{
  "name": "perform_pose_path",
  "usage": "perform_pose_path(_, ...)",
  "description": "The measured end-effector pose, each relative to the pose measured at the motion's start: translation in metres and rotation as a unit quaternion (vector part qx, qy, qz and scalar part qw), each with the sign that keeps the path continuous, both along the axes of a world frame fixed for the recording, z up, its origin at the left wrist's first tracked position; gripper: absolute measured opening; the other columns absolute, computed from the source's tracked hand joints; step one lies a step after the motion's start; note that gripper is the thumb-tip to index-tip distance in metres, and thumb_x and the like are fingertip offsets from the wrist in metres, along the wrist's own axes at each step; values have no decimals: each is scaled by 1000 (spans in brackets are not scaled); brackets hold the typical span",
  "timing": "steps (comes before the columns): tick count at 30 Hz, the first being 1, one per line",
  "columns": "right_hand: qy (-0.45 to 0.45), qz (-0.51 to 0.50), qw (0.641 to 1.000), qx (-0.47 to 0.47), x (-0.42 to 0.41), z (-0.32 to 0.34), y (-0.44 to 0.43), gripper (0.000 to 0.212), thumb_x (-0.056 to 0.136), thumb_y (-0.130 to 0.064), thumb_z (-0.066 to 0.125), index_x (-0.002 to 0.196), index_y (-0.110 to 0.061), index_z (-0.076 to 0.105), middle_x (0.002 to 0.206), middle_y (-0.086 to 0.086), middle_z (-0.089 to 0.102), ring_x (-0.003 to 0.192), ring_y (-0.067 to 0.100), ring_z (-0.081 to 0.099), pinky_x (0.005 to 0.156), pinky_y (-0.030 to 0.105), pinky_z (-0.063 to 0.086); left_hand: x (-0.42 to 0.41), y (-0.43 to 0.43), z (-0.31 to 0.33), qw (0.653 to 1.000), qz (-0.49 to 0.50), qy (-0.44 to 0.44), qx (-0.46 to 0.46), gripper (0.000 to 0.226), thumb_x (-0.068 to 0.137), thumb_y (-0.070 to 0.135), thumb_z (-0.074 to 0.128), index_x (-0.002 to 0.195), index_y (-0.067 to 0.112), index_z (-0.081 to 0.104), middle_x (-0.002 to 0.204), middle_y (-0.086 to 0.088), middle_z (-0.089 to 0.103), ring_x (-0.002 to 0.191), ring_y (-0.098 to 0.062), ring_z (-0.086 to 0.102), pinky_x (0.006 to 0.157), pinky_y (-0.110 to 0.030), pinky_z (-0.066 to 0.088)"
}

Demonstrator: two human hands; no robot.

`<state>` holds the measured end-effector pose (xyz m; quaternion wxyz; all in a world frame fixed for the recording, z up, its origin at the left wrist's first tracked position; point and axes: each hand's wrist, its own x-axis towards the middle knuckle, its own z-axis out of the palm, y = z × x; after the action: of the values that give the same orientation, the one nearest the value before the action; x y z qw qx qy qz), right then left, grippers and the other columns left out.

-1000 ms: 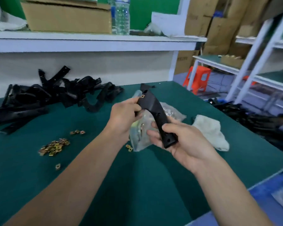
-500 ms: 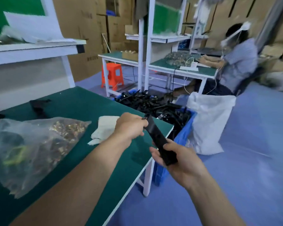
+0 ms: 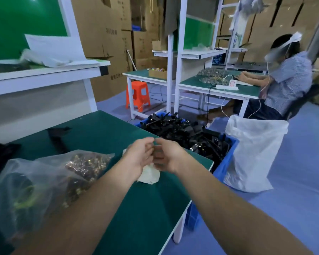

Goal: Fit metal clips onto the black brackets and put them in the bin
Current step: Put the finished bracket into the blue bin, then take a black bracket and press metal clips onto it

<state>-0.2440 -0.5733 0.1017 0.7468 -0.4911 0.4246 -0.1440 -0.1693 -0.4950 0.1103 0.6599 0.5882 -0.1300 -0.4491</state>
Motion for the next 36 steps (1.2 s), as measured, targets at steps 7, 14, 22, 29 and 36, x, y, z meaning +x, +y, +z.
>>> perform_pose_path(7, -160, -82, 983, -27, 66, 10, 84, 21, 101, -26, 52, 89, -17, 68, 69, -1, 72, 66, 12, 70, 54, 25, 52, 29, 59, 16, 978, 37, -204, -6, 53, 93, -5, 34, 122, 17, 72, 100, 2, 78, 85, -6, 73, 62, -17, 52)
perform_pose_path(14, -231, 71, 970, -26, 113, 53, 169, 36, 103, -14, 44, 75, -11, 65, 57, 4, 61, 52, 18, 60, 47, 27, 48, 79, 165, 70, 918, 136, -373, 19, 52, 68, -13, 43, 81, 21, 80, 83, -4, 80, 73, -17, 75, 57, -28, 57)
perform_pose_path(22, -162, 265, 950, 6, 196, 49, 271, 15, 100, -24, 59, 95, -10, 61, 81, 12, 50, 62, 25, 45, 69, 36, 51, 157, 305, 43, 874, 342, -343, 50, 43, 79, -5, 50, 91, 23, 80, 85, -1, 78, 66, -15, 72, 56, -26, 56)
perform_pose_path(29, -19, 285, 933, -220, 301, 28, 292, 47, 98, -48, 59, 135, -18, 55, 148, 6, 52, 124, 28, 52, 101, 39, 44, 233, 451, -12, 791, 434, -331, 277, 47, 93, 28, 66, 139, 25, 55, 107, -2, 71, 68, -12, 67, 54, -29, 50)
perform_pose_path(36, 75, 371, 849, -369, 376, -12, 303, 83, 95, -52, 64, 158, -7, 31, 160, 12, 38, 141, 34, 42, 104, 39, 39, 301, 557, -48, 618, 498, -363, 489, 85, 91, 53, 61, 158, 11, 29, 168, -16, 18, 156, -31, 10, 124, -48, 20)
